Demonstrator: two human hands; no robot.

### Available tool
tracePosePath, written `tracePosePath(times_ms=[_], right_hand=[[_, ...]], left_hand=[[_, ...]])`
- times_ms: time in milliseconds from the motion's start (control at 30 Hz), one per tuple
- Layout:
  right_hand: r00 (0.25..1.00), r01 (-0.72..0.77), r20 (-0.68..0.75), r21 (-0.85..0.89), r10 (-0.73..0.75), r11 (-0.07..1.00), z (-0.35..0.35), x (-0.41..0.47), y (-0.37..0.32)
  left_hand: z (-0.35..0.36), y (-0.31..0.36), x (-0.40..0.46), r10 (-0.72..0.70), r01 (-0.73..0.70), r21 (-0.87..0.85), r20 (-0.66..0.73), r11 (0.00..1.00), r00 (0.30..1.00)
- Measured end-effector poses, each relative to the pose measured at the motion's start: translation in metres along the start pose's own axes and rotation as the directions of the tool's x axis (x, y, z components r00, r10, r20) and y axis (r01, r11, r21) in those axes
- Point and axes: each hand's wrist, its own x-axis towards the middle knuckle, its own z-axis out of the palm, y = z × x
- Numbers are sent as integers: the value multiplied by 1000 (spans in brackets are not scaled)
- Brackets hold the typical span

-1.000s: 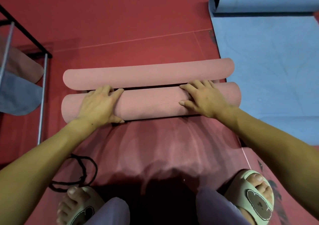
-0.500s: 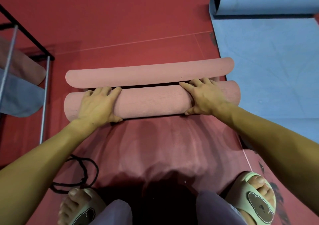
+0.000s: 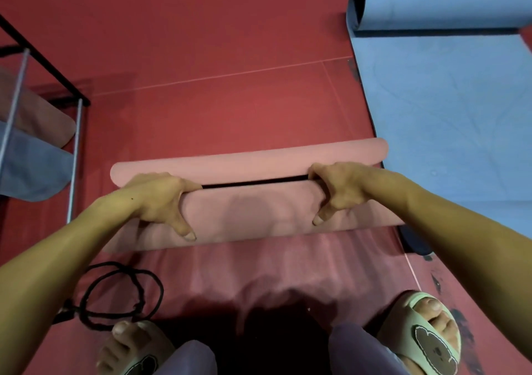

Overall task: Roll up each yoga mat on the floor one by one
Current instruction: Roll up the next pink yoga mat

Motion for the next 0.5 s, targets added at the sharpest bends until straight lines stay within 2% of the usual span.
tracePosePath(times_ms=[100,267,367,500], right_hand=[[996,15,85,13,-16,1000,5,-3,-2],[999,9,52,-107,-3,994,-1,-4,-6],[999,27,-19,-138,-30,990,-3,-5,-5],[992,31,-122,-43,-36,999,-11,-7,-6]], left_hand=[[6,0,-4,46,-44,-30,61,999,997],[4,-3,-4,41,-34,-111,62,993,997],[4,-7,-3,23,-25,-127,-18,992,1000],[3,-13,-1,15,-39,-147,-163,988,987]])
